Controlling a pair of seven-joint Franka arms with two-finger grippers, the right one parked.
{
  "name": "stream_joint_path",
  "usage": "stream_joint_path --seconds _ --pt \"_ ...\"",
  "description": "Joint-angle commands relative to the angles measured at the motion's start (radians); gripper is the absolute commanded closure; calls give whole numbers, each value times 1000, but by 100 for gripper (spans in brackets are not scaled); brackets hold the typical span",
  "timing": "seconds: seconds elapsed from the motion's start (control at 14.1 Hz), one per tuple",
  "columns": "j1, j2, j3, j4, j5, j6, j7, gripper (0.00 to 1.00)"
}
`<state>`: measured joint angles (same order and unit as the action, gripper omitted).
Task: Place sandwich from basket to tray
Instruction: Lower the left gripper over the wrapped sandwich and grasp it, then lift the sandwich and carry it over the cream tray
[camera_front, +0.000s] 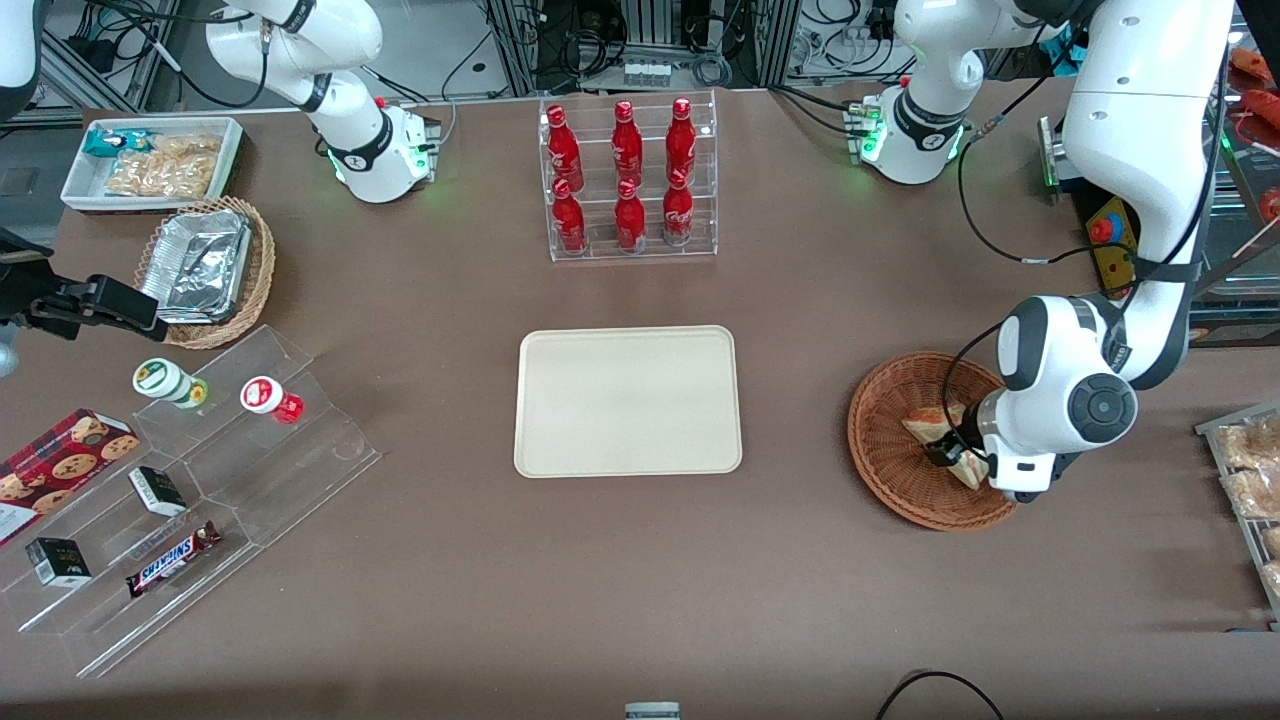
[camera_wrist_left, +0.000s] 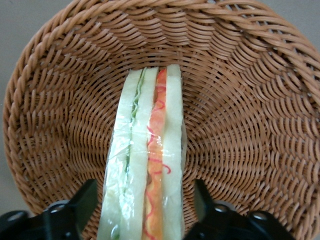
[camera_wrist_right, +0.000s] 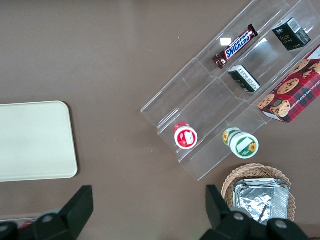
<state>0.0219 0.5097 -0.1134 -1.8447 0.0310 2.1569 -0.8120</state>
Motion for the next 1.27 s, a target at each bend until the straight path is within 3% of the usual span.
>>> stream_joint_path --seconds 0.0,0.28,0.71,1.2 --pt "7 -2 -9 -10 12 18 -45 66" --pt "-10 -48 -18 39 12 -46 -70 71" --pt "-258 -45 -31 306 0 -348 -154 74" --pt "-566 189 -58 582 1 -344 -156 72"
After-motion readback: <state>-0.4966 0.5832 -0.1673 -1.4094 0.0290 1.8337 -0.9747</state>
